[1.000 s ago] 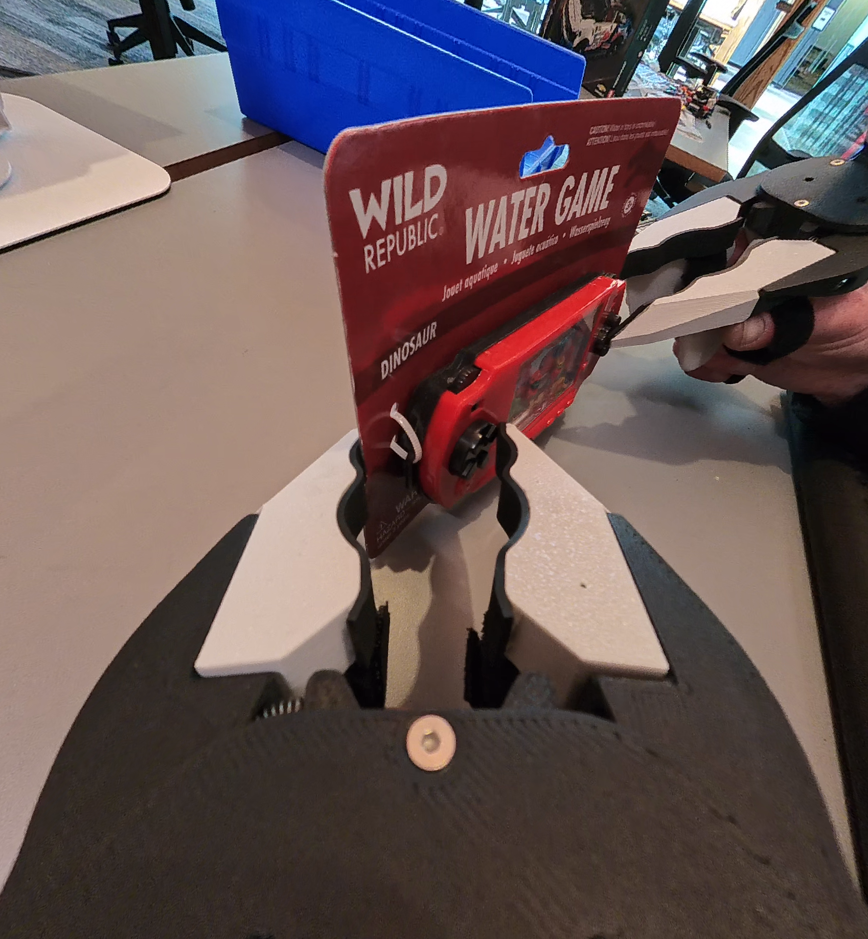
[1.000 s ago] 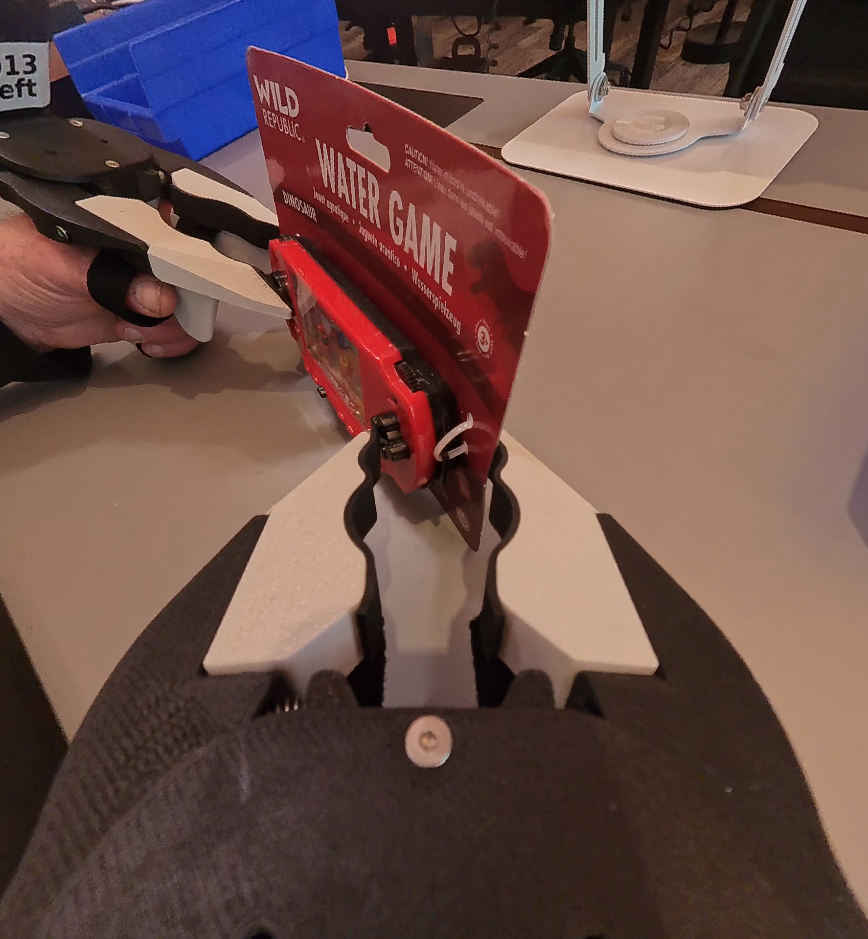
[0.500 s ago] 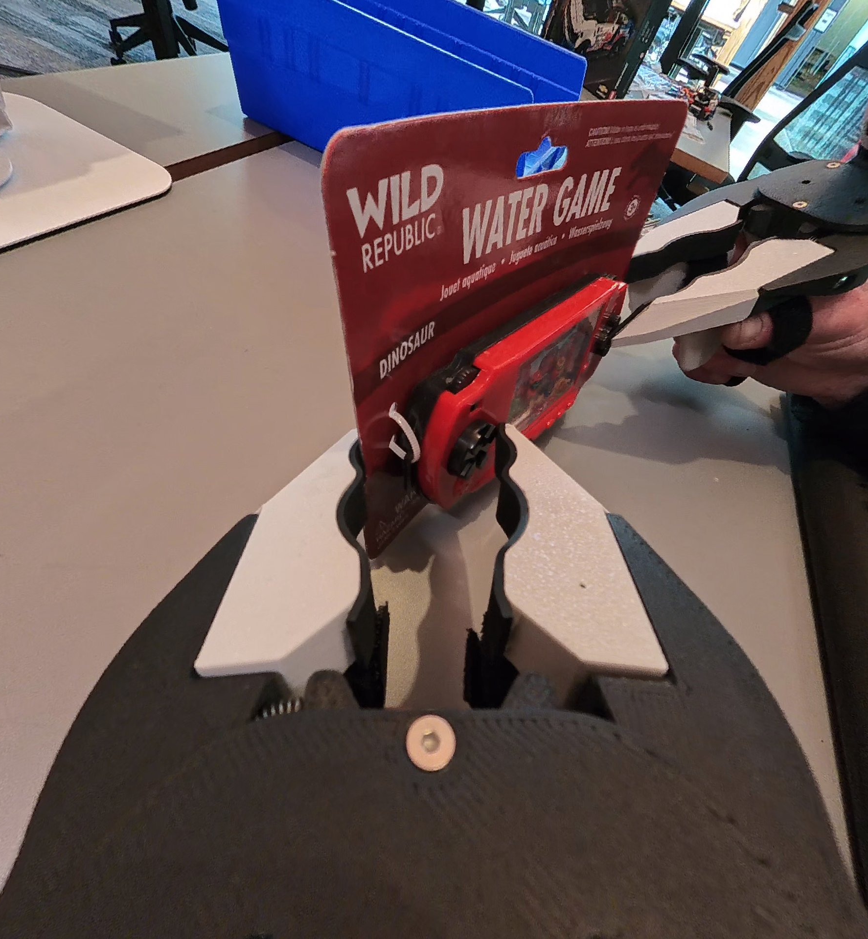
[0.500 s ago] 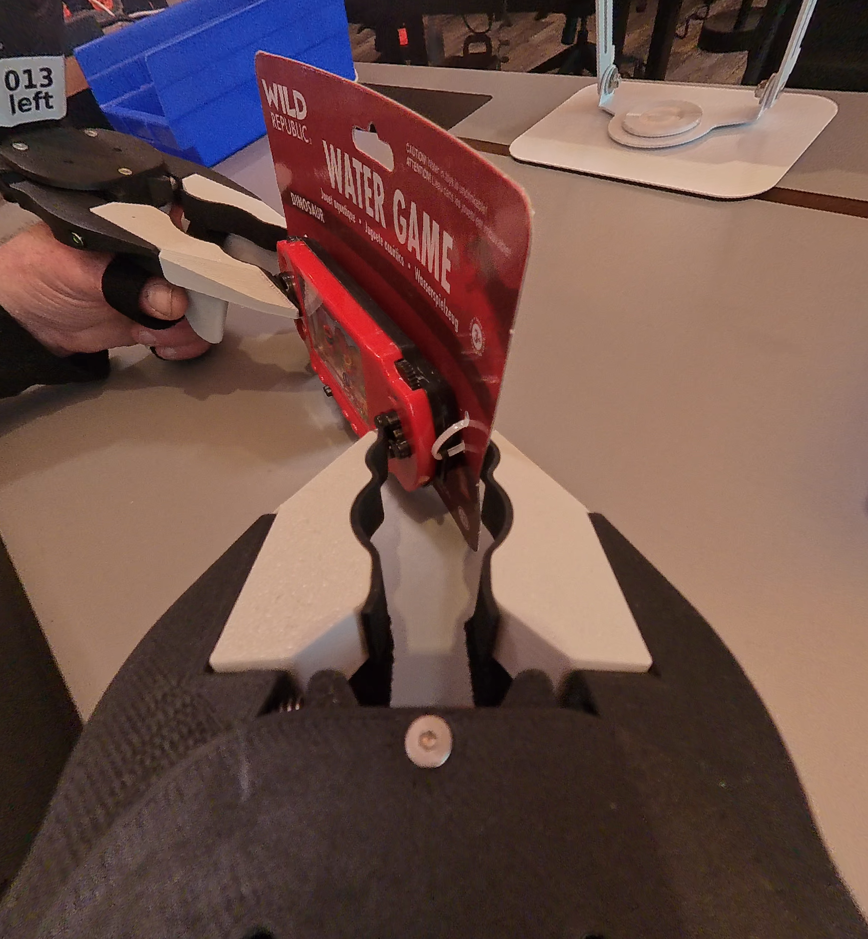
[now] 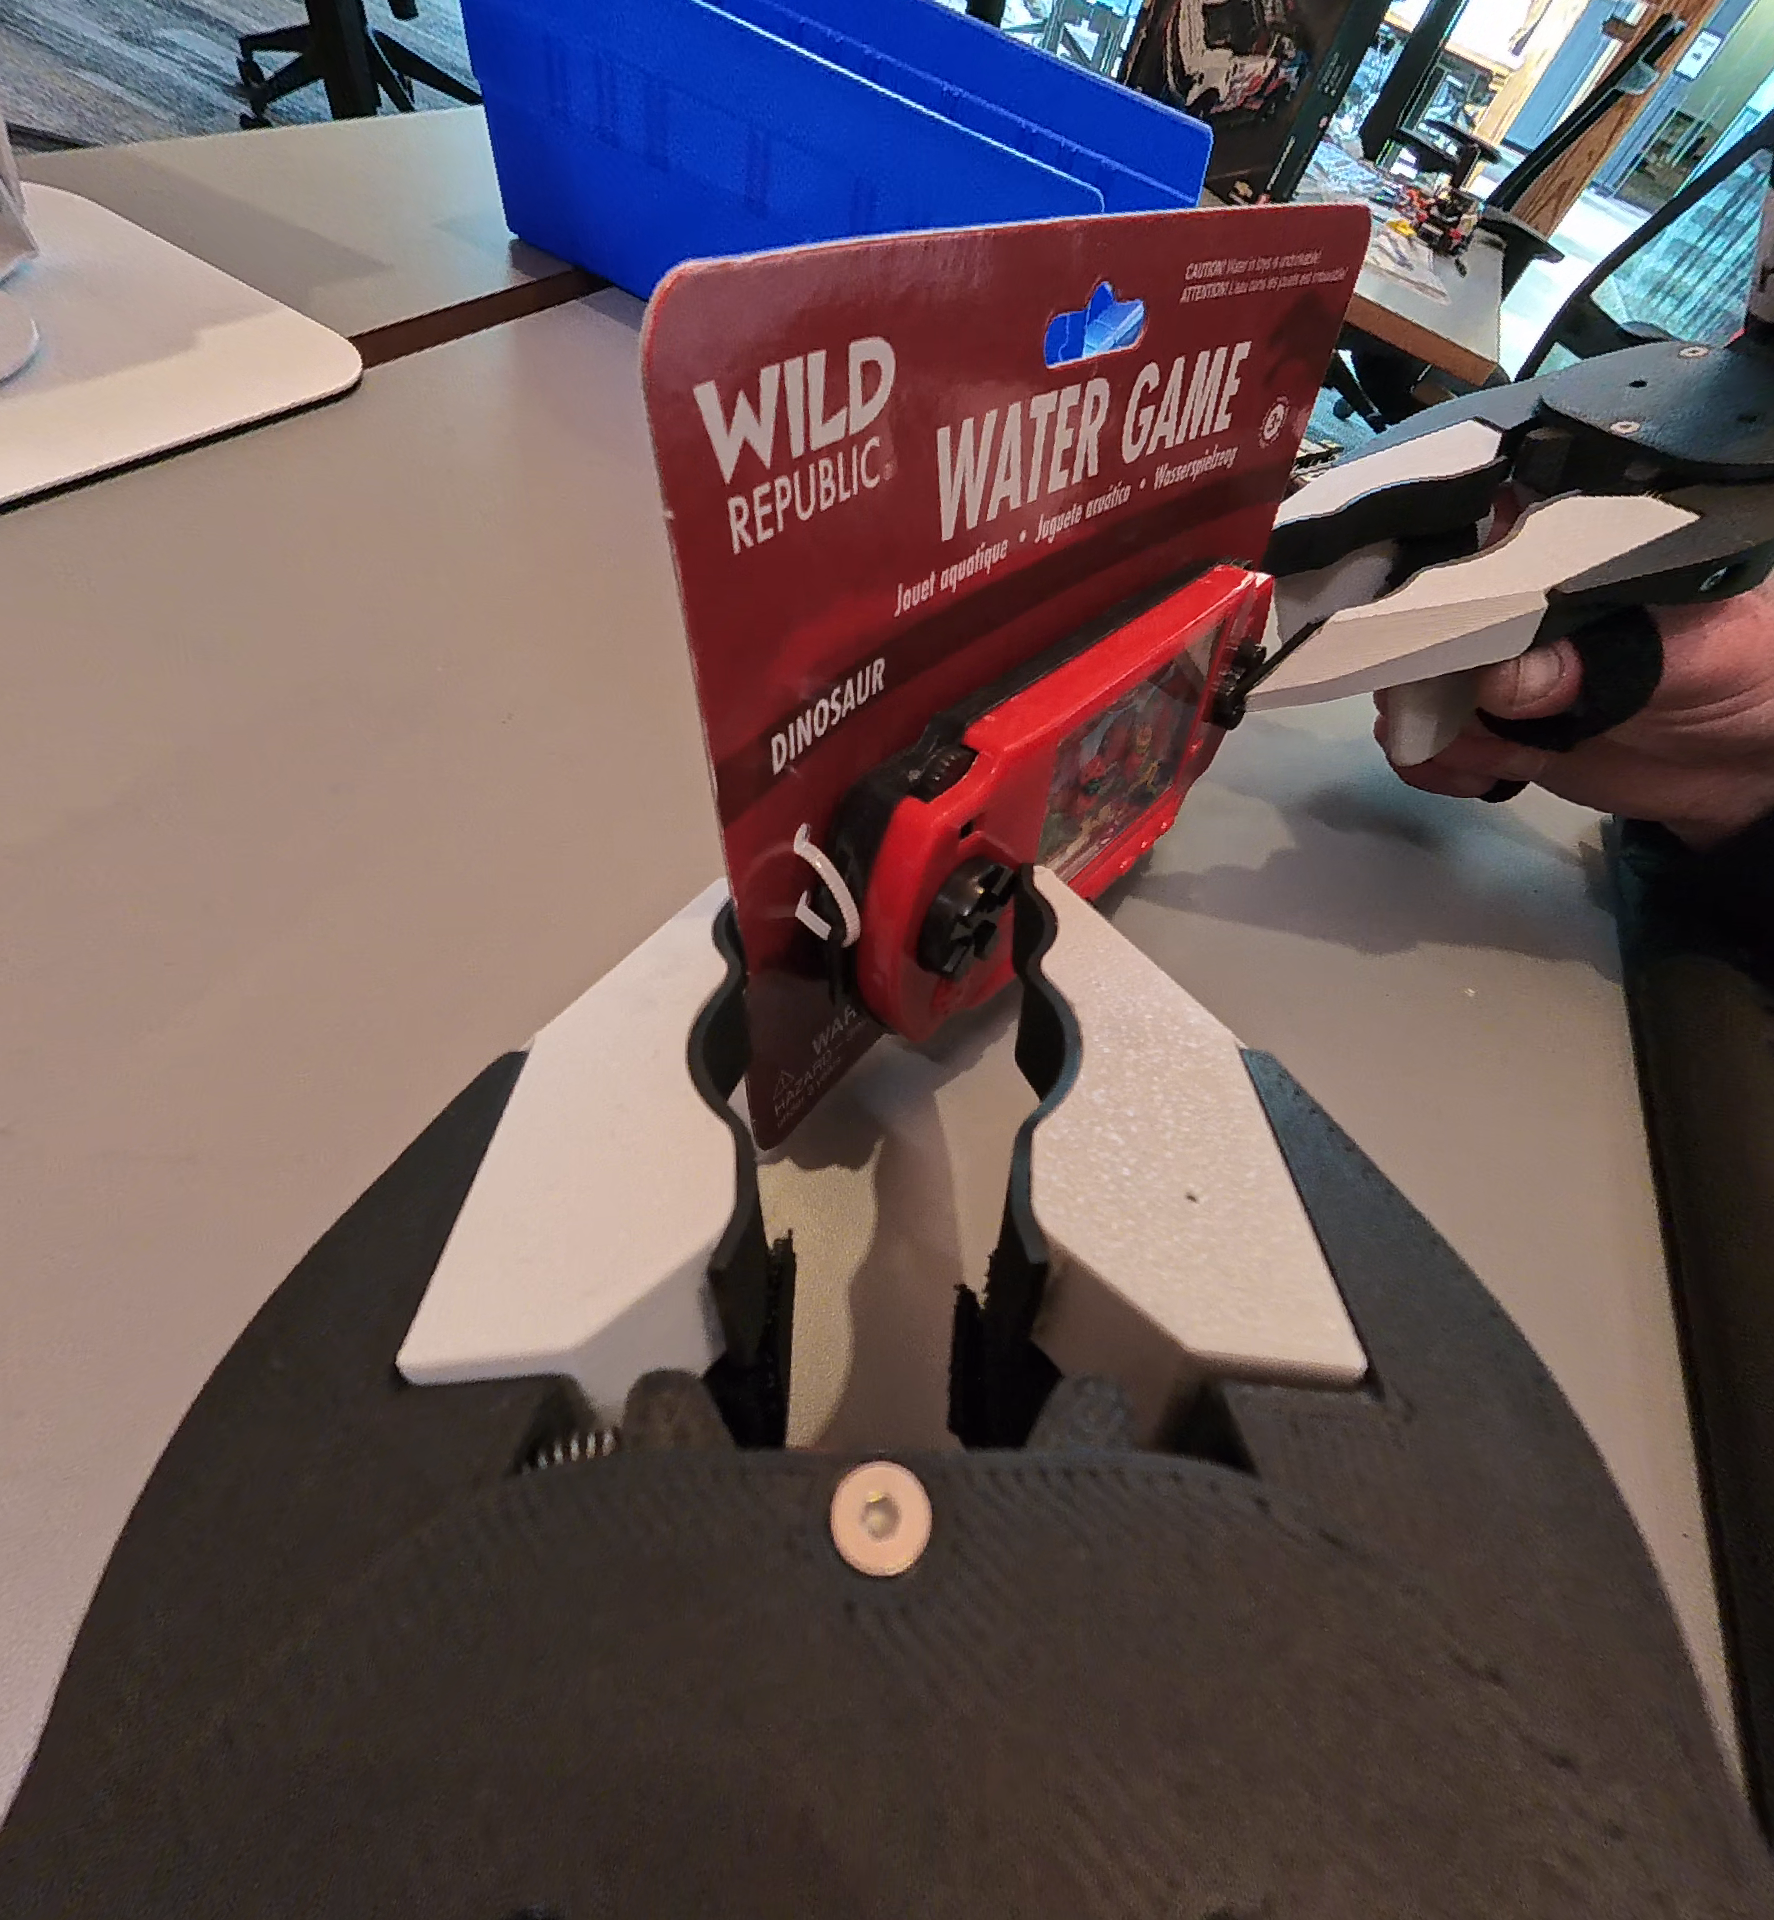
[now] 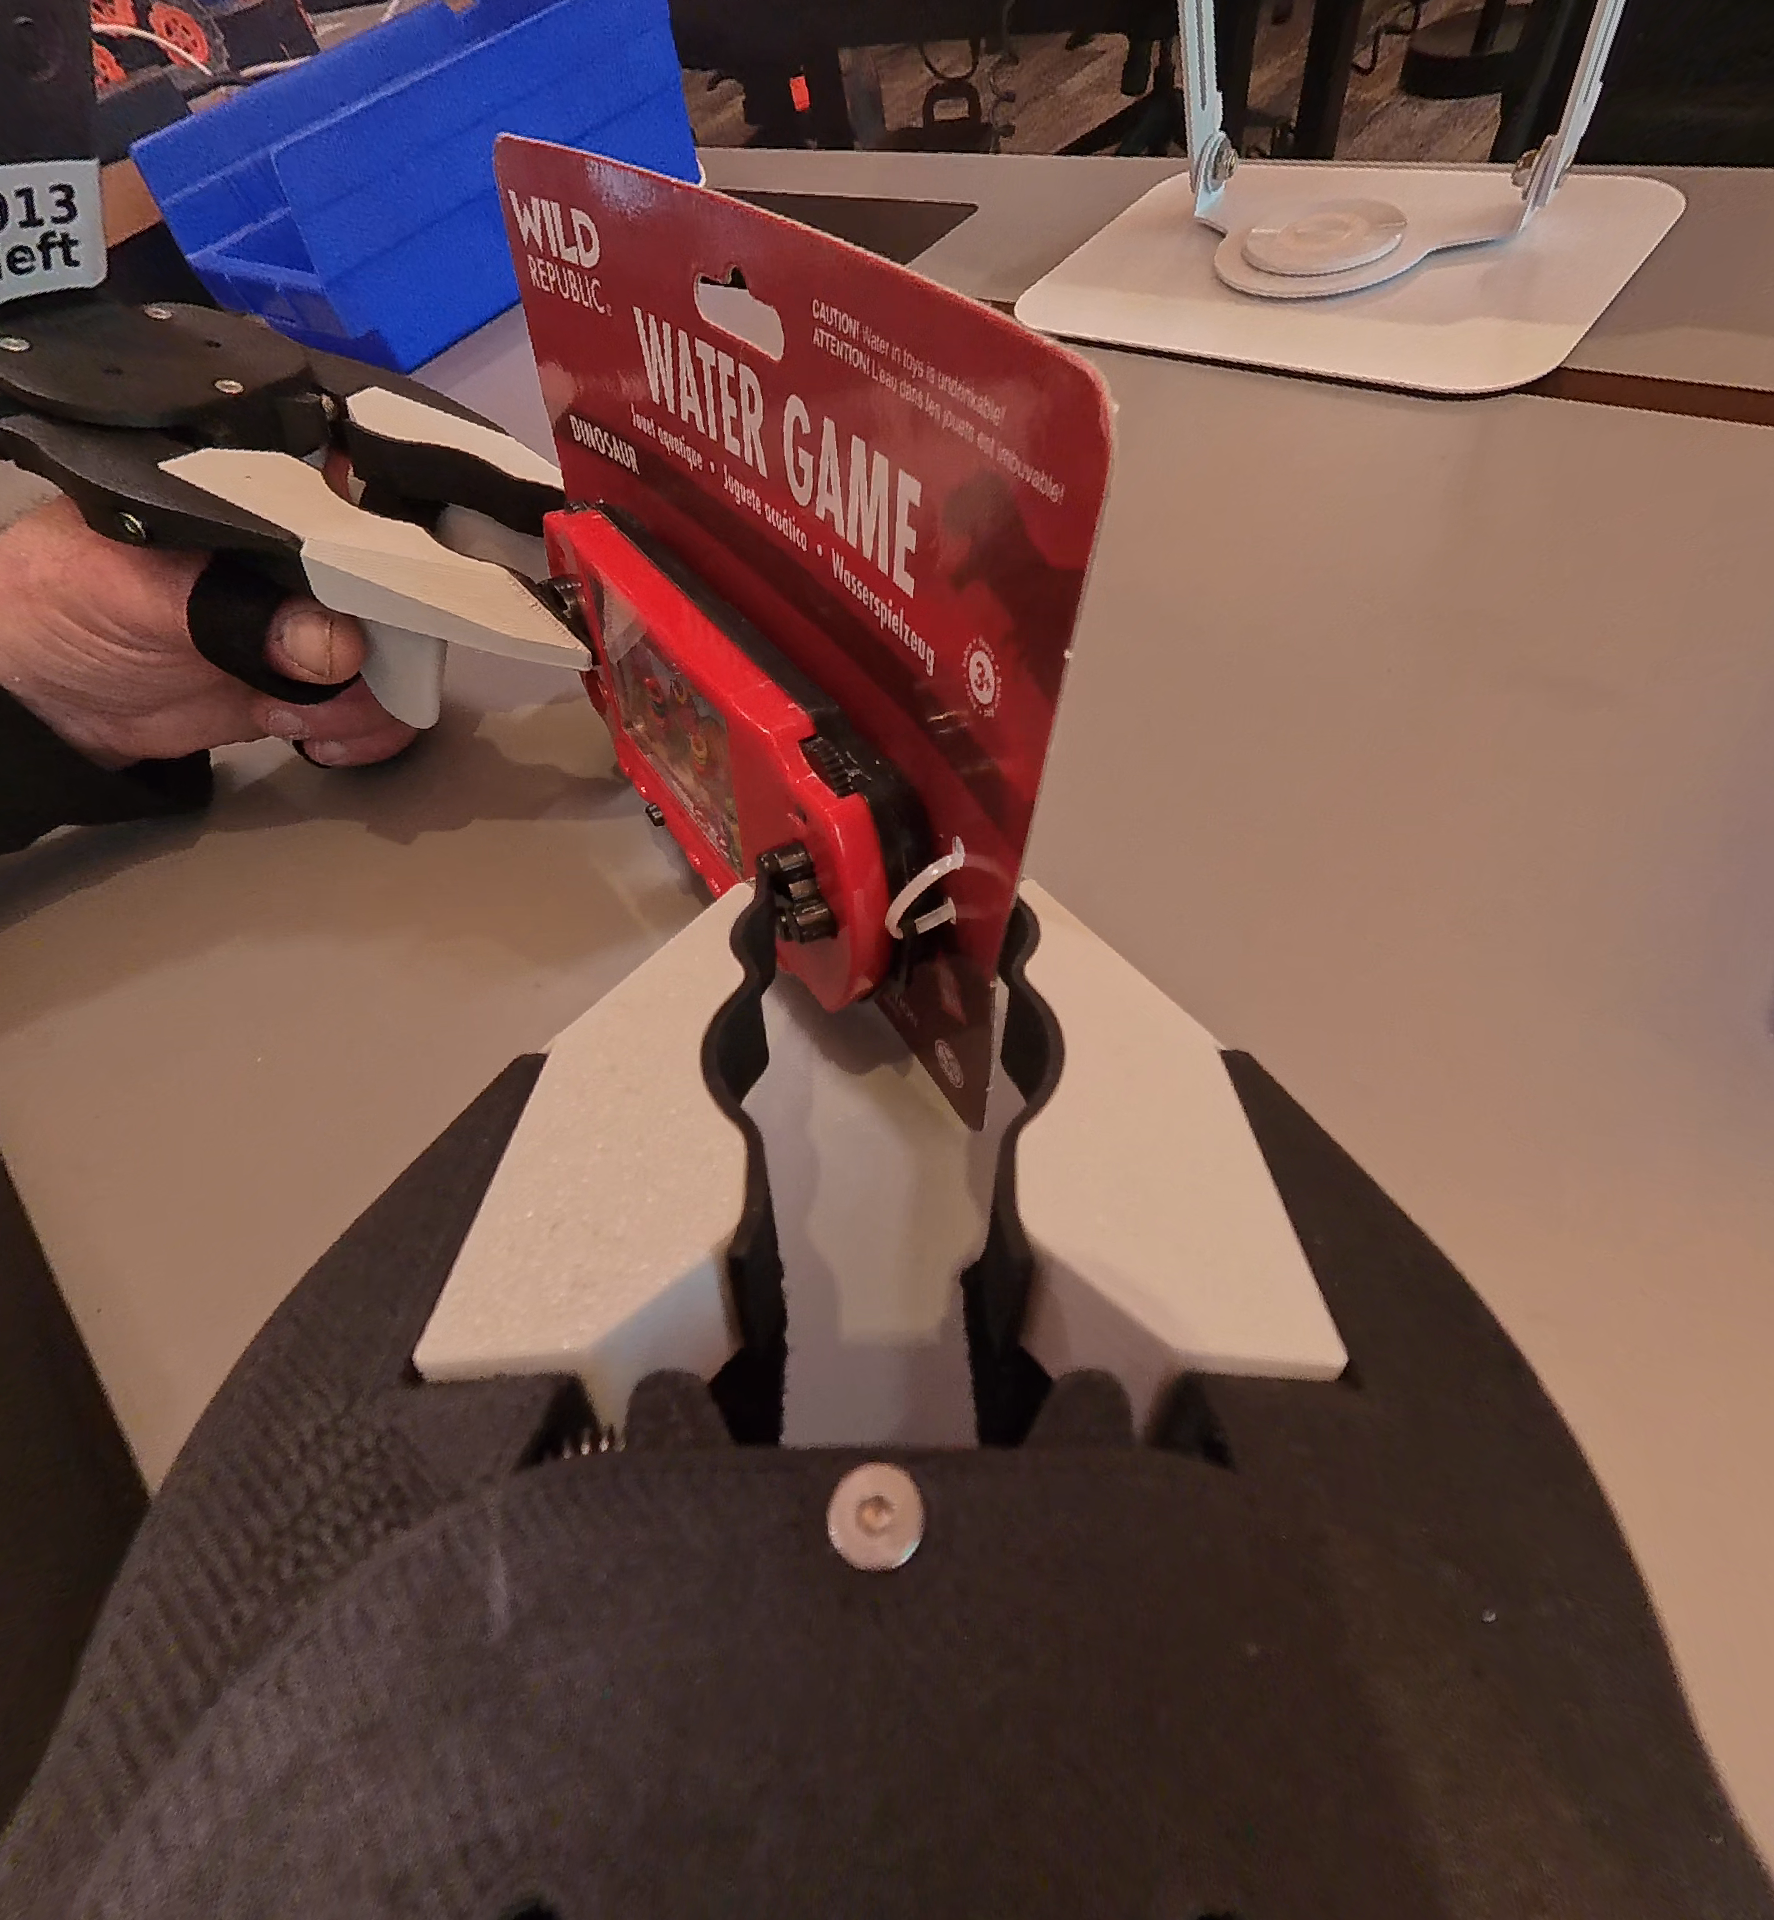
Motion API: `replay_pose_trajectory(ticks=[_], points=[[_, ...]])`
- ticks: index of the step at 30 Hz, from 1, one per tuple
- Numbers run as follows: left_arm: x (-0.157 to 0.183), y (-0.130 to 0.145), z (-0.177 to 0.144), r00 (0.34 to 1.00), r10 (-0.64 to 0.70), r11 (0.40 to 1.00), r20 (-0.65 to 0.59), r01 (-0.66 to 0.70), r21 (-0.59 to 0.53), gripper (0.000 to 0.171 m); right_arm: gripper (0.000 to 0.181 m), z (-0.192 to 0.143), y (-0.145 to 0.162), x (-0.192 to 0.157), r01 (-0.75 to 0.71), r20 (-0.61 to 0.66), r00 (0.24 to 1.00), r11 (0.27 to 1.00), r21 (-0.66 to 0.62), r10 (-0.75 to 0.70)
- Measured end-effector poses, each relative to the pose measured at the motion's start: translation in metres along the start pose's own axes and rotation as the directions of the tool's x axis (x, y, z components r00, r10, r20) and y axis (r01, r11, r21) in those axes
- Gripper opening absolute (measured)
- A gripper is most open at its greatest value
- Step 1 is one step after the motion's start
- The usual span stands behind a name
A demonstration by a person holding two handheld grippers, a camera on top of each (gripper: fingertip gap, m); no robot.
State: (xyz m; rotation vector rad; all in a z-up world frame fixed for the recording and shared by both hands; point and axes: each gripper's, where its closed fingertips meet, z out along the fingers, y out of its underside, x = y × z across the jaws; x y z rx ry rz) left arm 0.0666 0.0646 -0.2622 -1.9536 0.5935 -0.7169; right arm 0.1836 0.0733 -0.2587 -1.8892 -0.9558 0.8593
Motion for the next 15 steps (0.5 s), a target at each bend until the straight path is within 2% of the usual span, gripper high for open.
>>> replay_pose_trajectory(ticks=[10, 12, 14, 15], points=[[0.0001, 0.0000, -0.0002, 1.000, -0.002, 1.000, 0.001, 0.002, -0.002, 0.047, 0.041, -0.0005, 0.0006, -0.0018, 0.005, 0.011, 1.000, 1.000, 0.003, -0.005], [0.0008, 0.0000, 0.0000, 1.000, -0.007, 1.000, -0.006, 0.007, -0.002, 0.047, 0.051, -0.0005, 0.0036, -0.0045, 0.021, 0.024, 0.999, 1.000, -0.012, -0.021], [0.0009, -0.0004, 0.0012, 1.000, -0.015, 1.000, -0.008, 0.015, -0.003, 0.047, 0.054, 0.0016, 0.0083, -0.0044, 0.063, 0.008, 0.998, 0.997, -0.036, -0.063], [0.0005, -0.0007, 0.0018, 1.000, -0.020, 1.000, -0.008, 0.020, -0.006, 0.047, 0.047, 0.0023, 0.0097, -0.0025, 0.082, -0.012, 0.996, 0.996, -0.046, -0.083]])
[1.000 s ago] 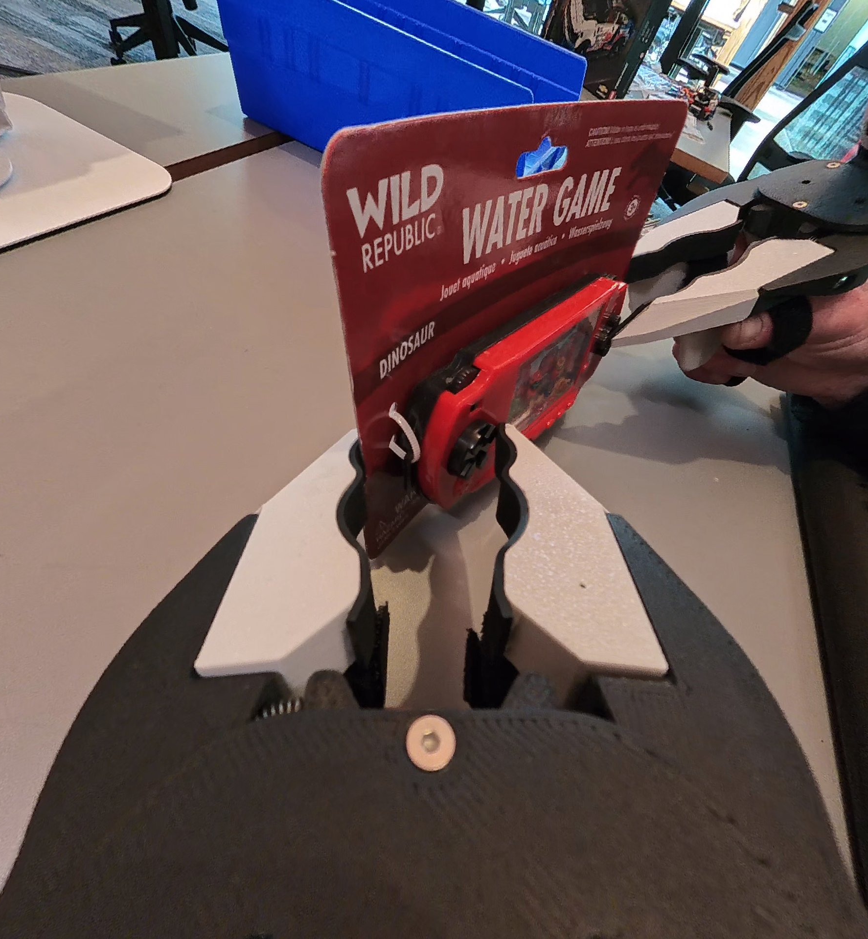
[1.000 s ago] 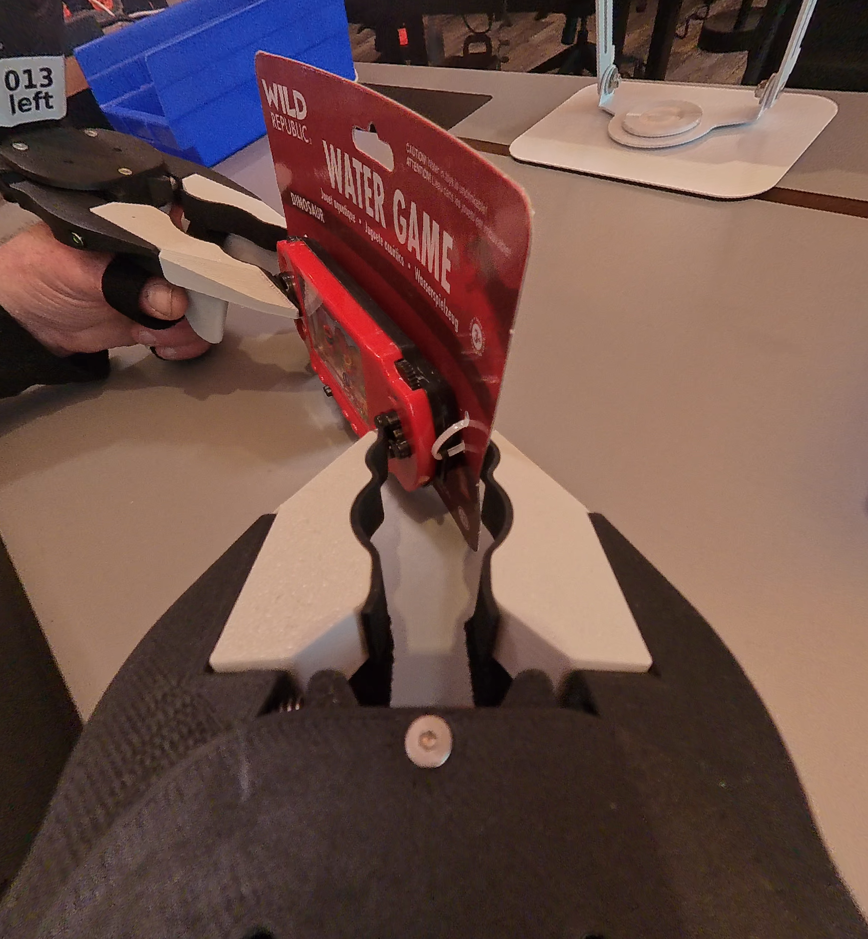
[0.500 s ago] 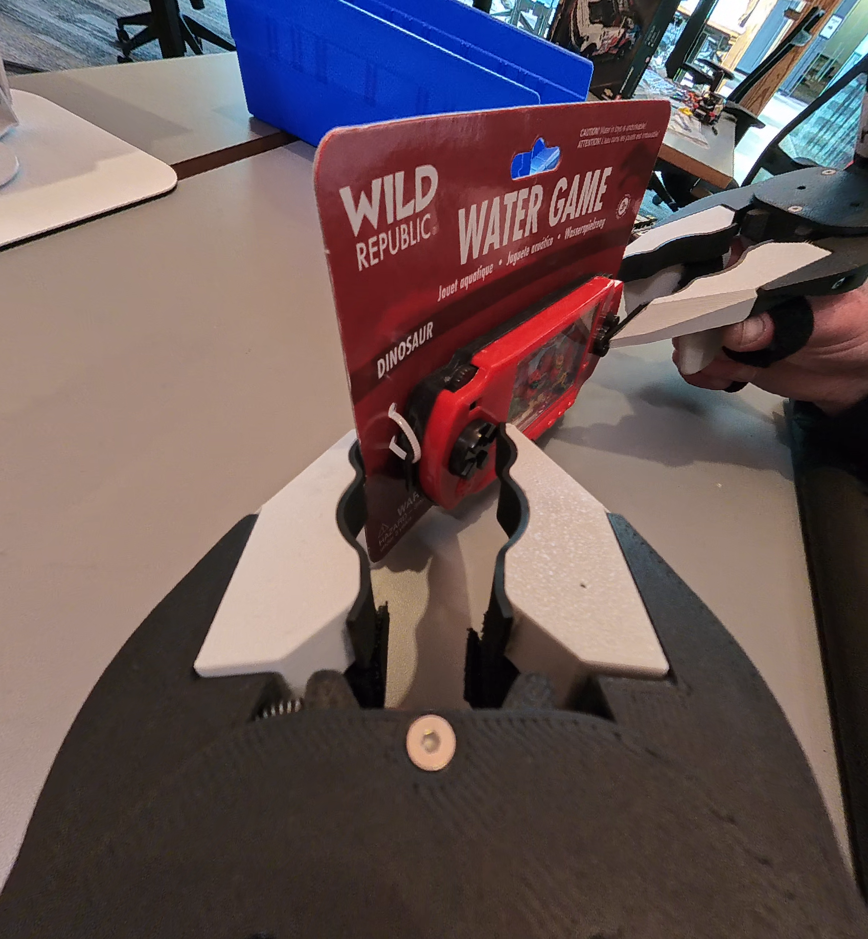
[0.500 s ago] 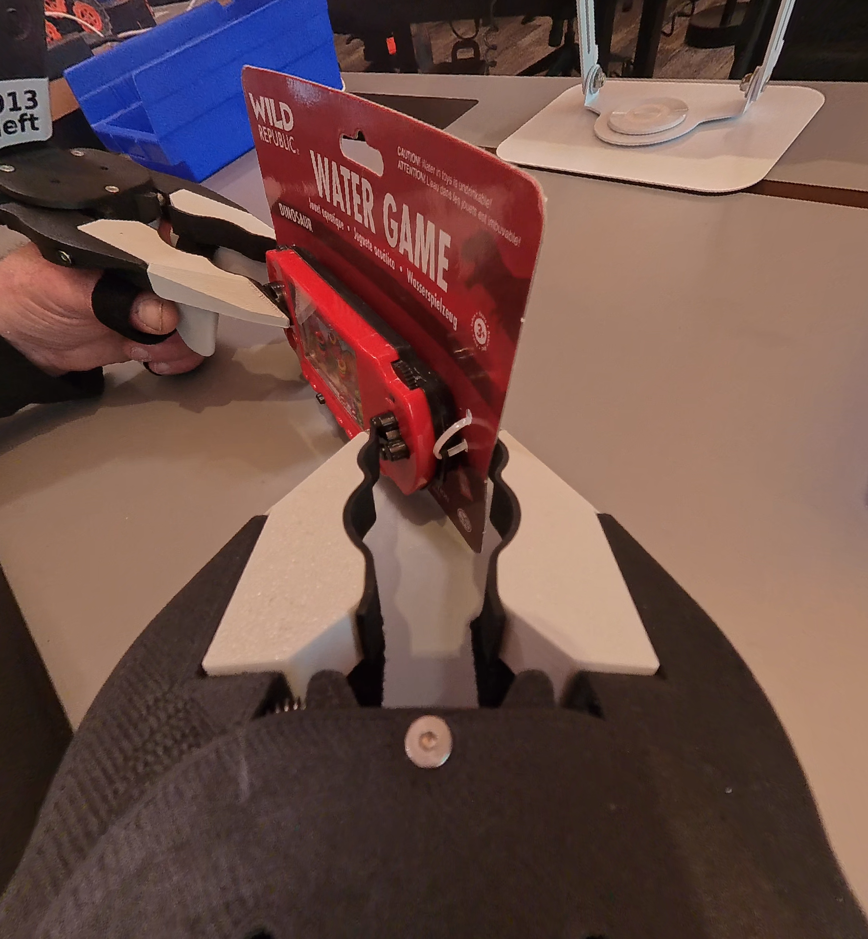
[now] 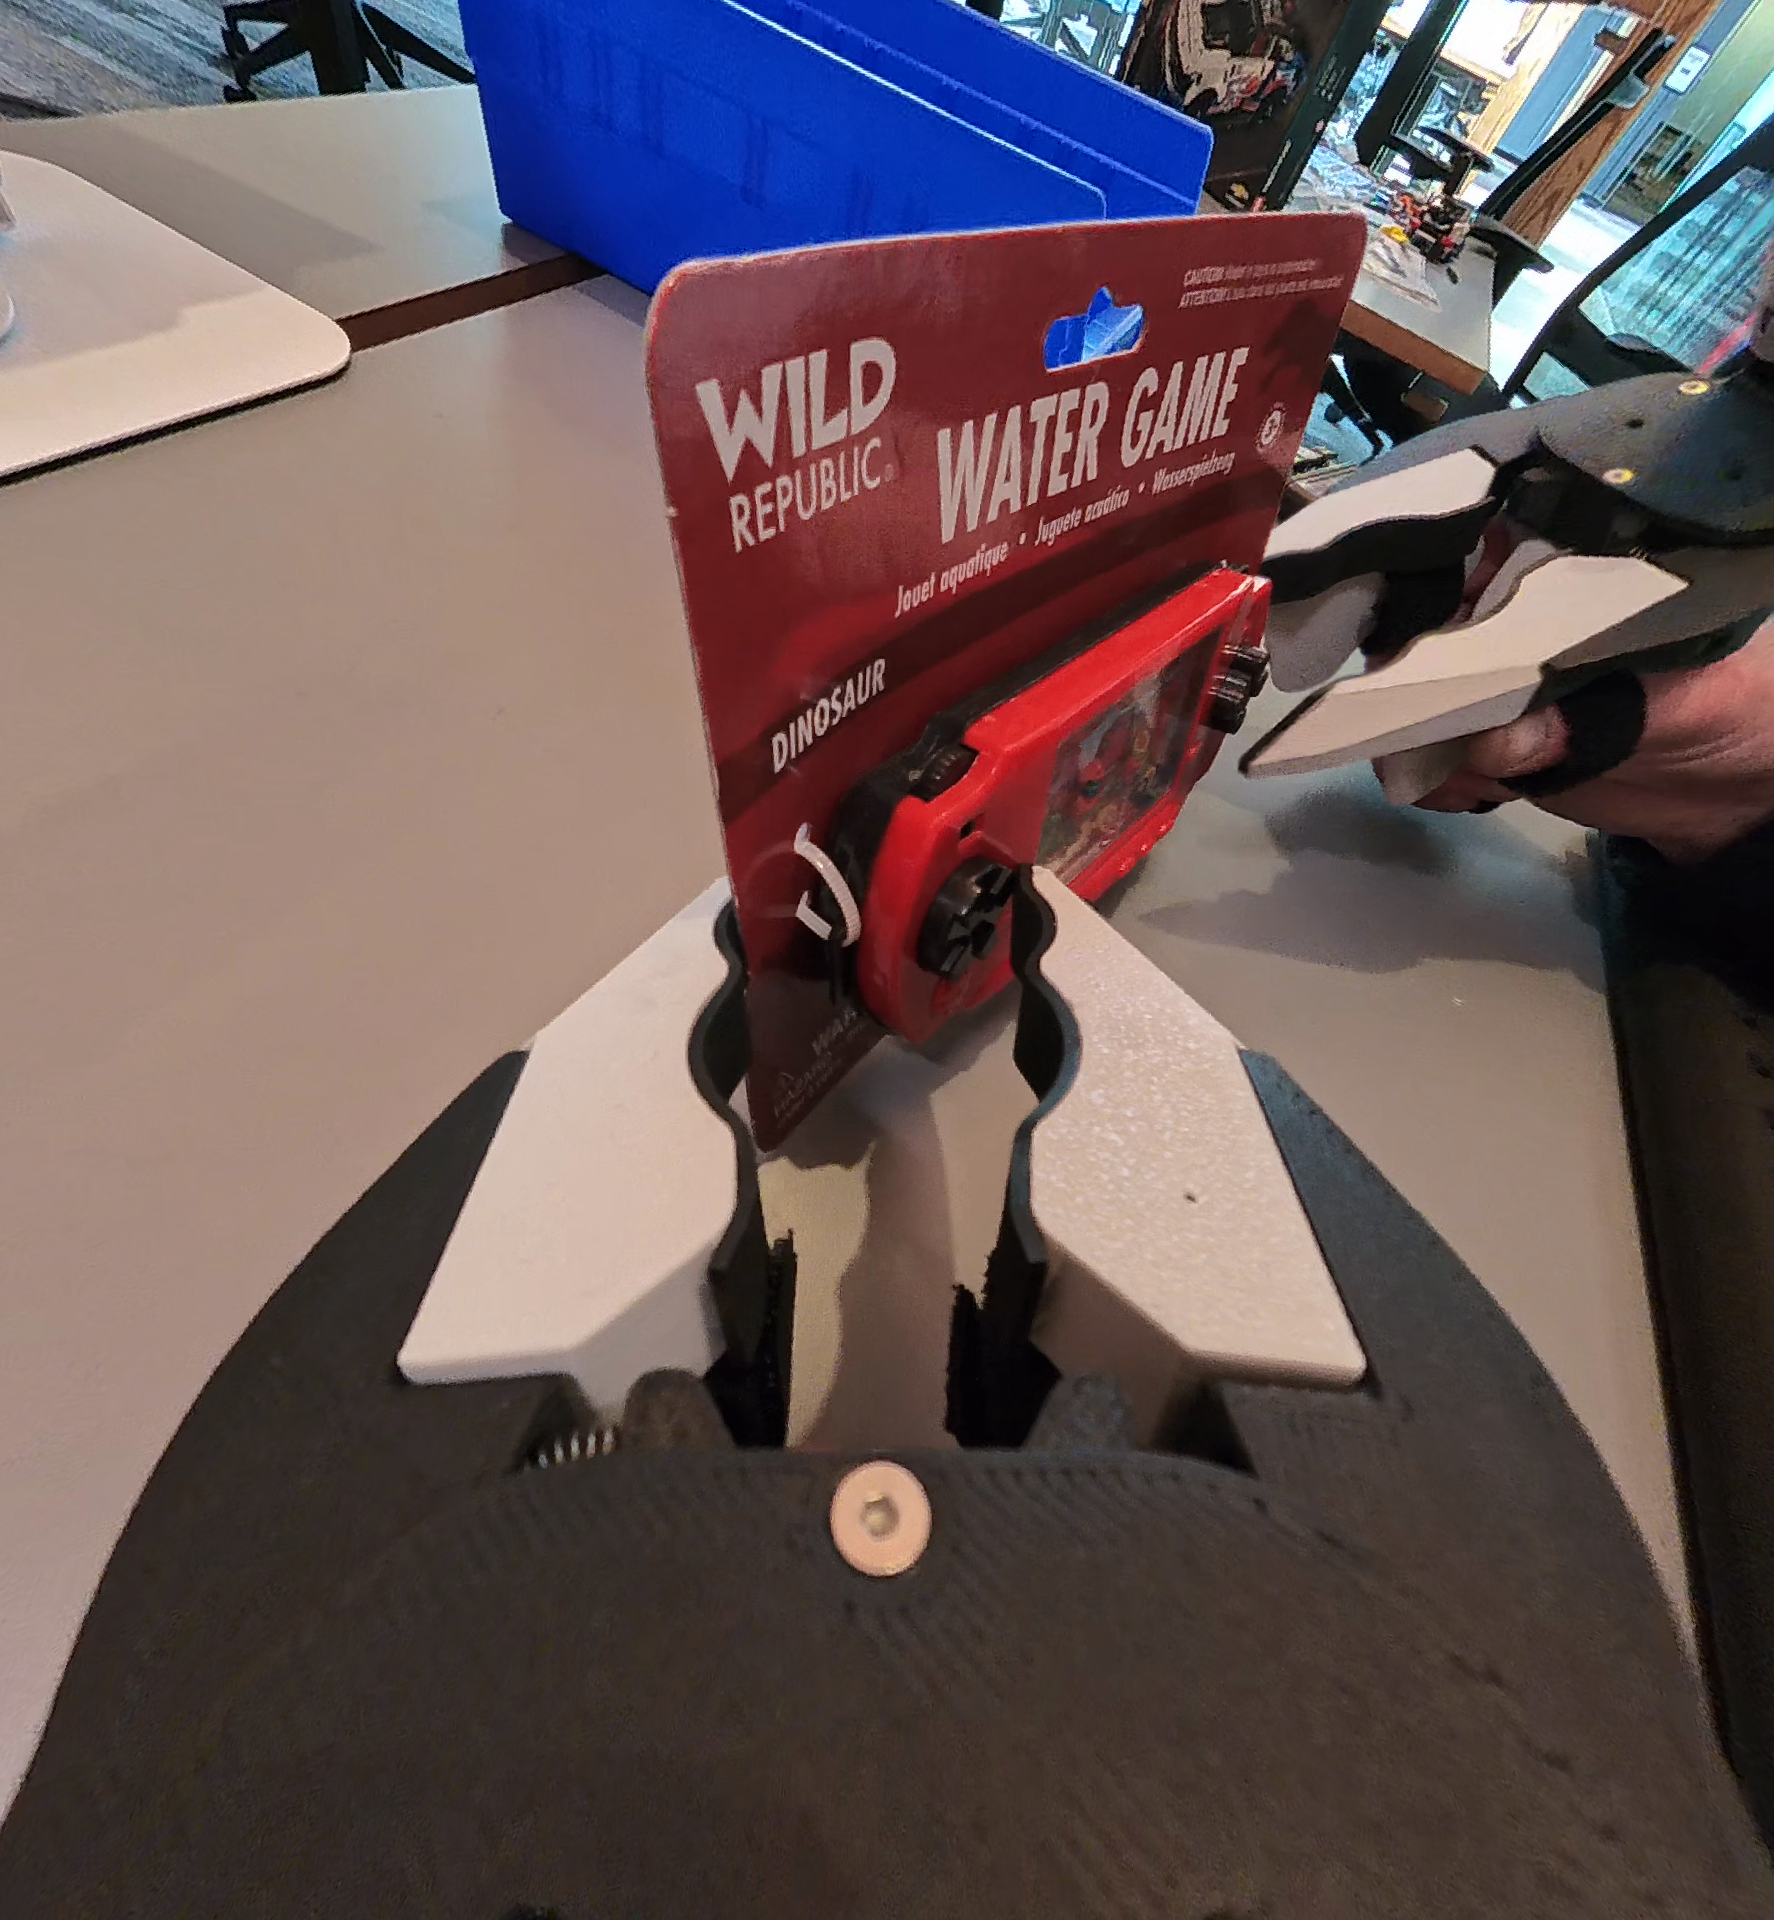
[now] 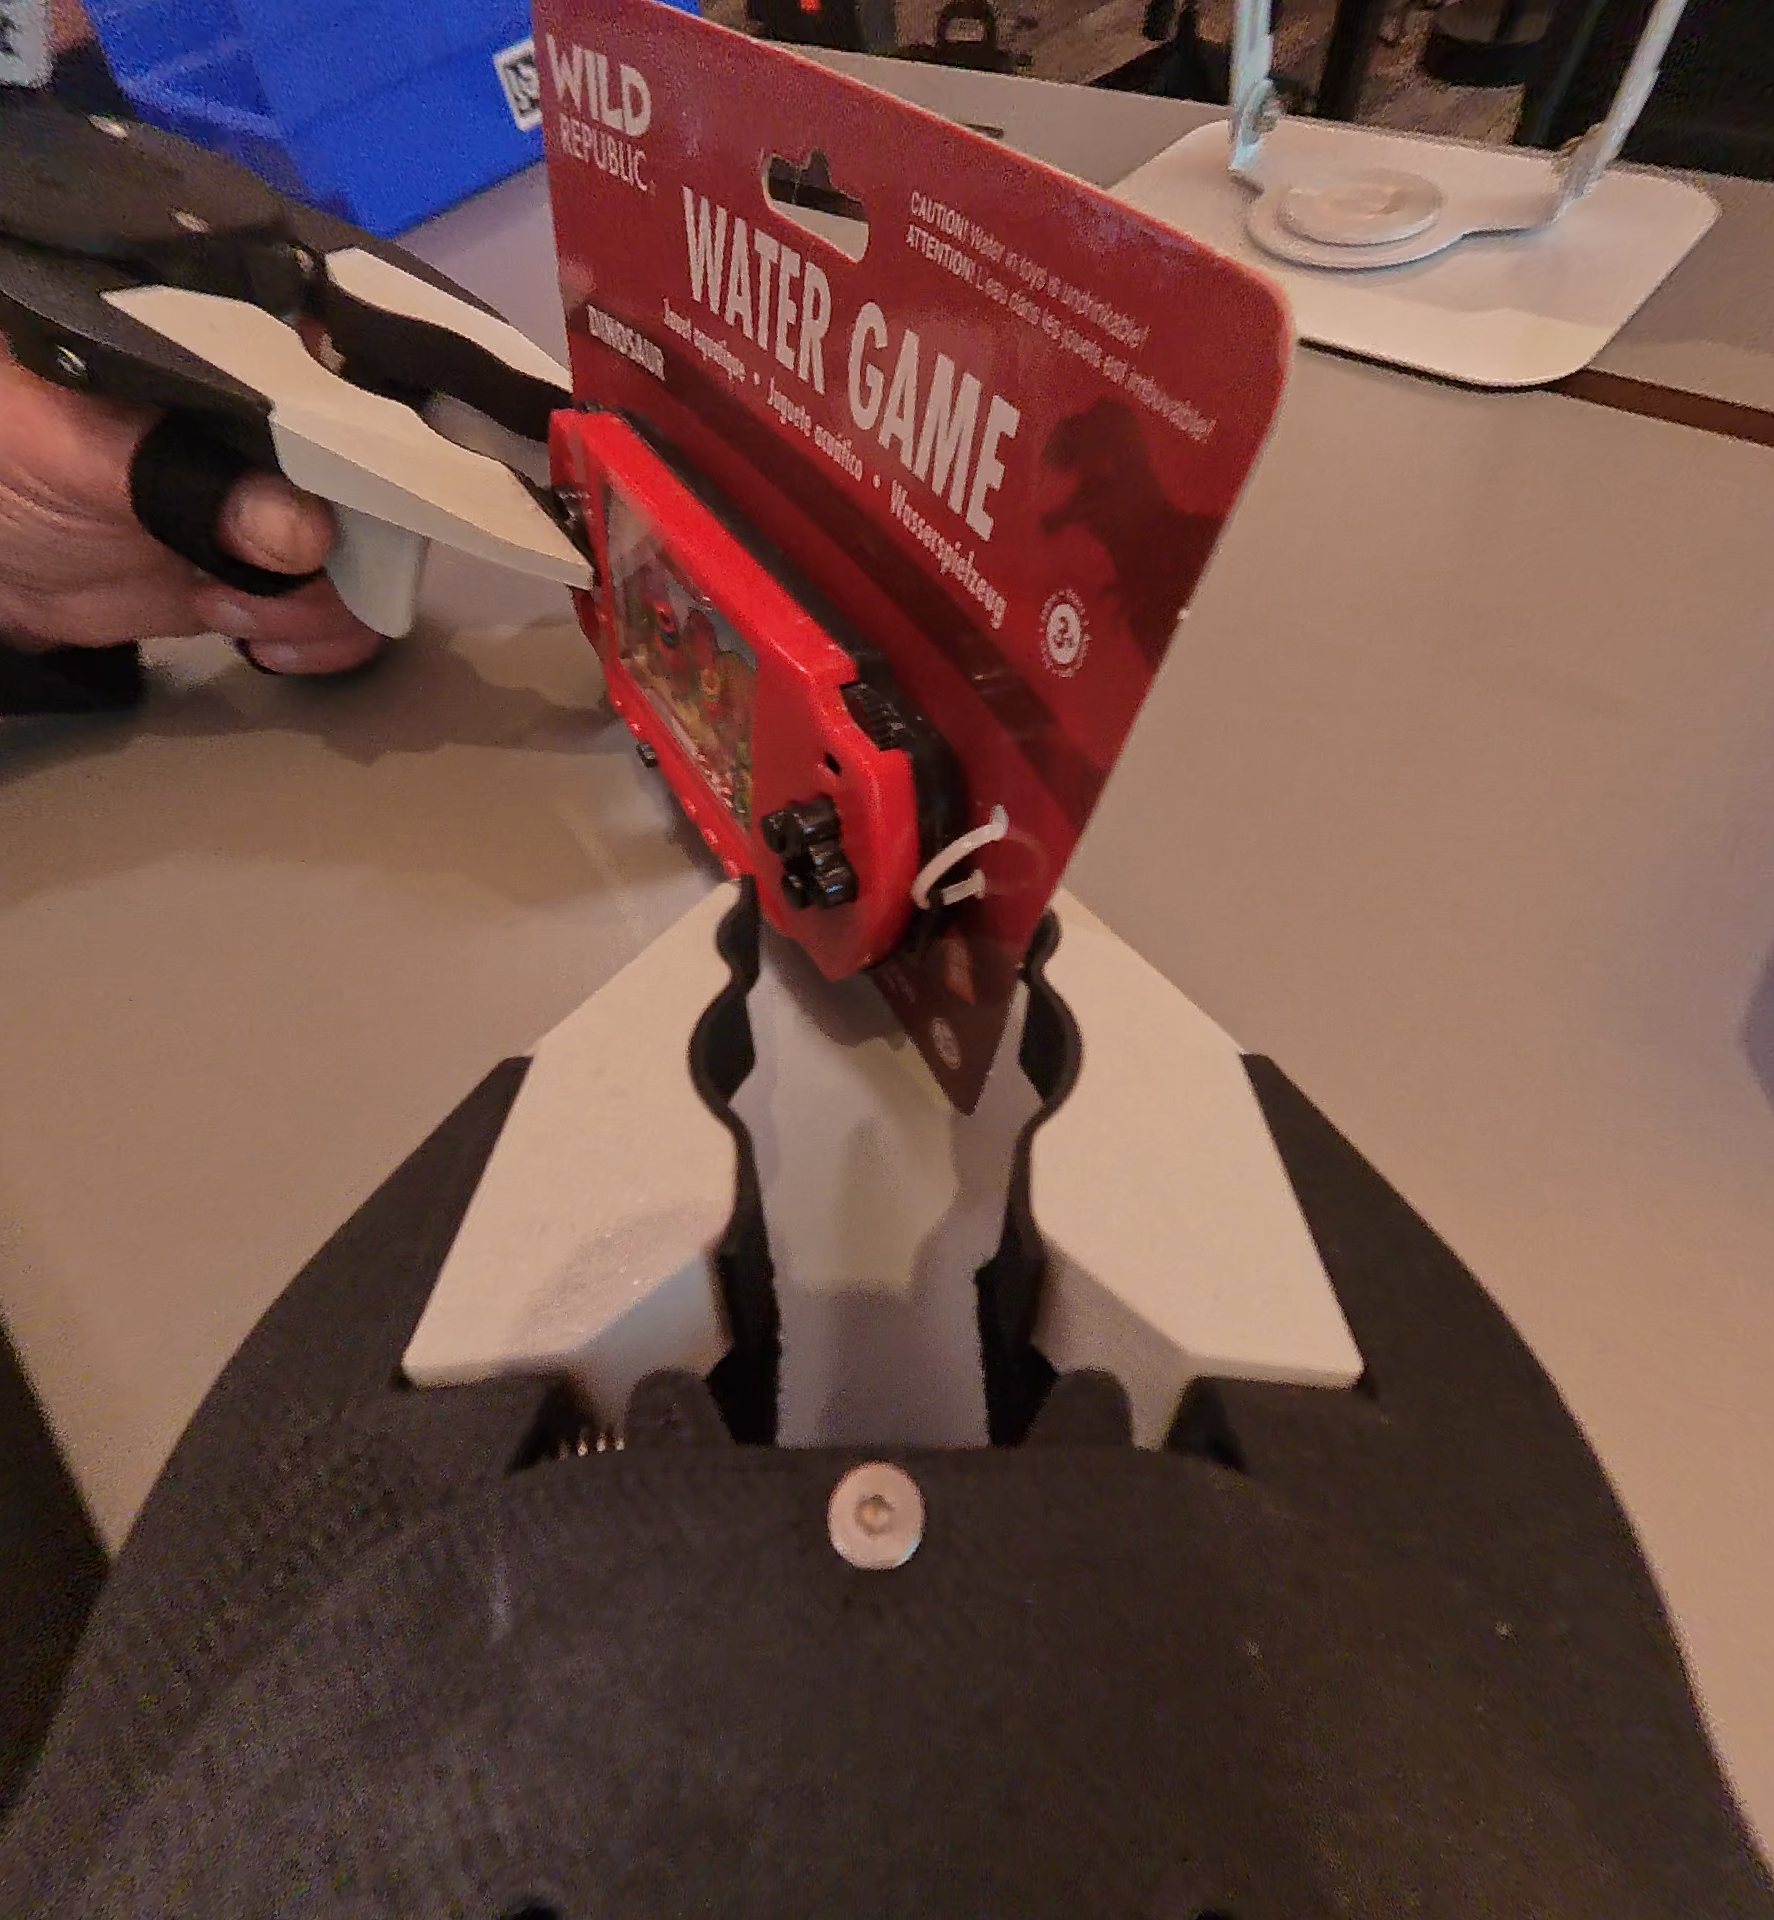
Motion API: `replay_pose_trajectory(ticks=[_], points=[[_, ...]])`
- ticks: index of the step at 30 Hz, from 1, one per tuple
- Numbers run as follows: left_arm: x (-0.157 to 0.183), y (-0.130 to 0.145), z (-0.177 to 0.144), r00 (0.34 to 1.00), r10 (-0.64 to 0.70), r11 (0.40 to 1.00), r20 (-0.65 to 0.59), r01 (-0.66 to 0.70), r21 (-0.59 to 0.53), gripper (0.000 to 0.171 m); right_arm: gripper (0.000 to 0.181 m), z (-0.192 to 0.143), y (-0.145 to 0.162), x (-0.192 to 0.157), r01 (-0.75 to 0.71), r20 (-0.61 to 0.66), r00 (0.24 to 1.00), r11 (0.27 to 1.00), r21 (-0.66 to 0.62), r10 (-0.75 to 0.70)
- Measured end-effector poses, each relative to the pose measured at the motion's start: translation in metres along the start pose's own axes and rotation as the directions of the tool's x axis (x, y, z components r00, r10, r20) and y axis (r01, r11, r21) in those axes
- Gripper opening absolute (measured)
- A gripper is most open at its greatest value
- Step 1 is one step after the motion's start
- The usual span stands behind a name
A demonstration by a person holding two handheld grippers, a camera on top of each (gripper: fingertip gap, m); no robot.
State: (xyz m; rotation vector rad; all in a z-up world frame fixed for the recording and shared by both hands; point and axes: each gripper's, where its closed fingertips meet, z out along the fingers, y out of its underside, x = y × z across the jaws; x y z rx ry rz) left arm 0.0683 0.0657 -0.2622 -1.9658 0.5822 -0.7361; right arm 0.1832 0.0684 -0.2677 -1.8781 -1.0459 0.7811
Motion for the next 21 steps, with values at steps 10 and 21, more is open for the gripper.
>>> replay_pose_trajectory(ticks=[10, 21], points=[[-0.0057, -0.0027, 0.0063, 0.997, -0.079, 0.996, -0.008, 0.079, -0.031, 0.046, 0.039, 0.0031, -0.0027, 0.0094, -0.081, 0.031, 0.996, 0.997, 0.003, 0.081], [-0.0061, -0.0036, 0.0076, 0.997, -0.078, 0.997, -0.013, 0.077, -0.026, 0.046, 0.035, 0.0035, -0.0013, 0.0110, -0.082, 0.027, 0.996, 0.997, -0.011, 0.082]])
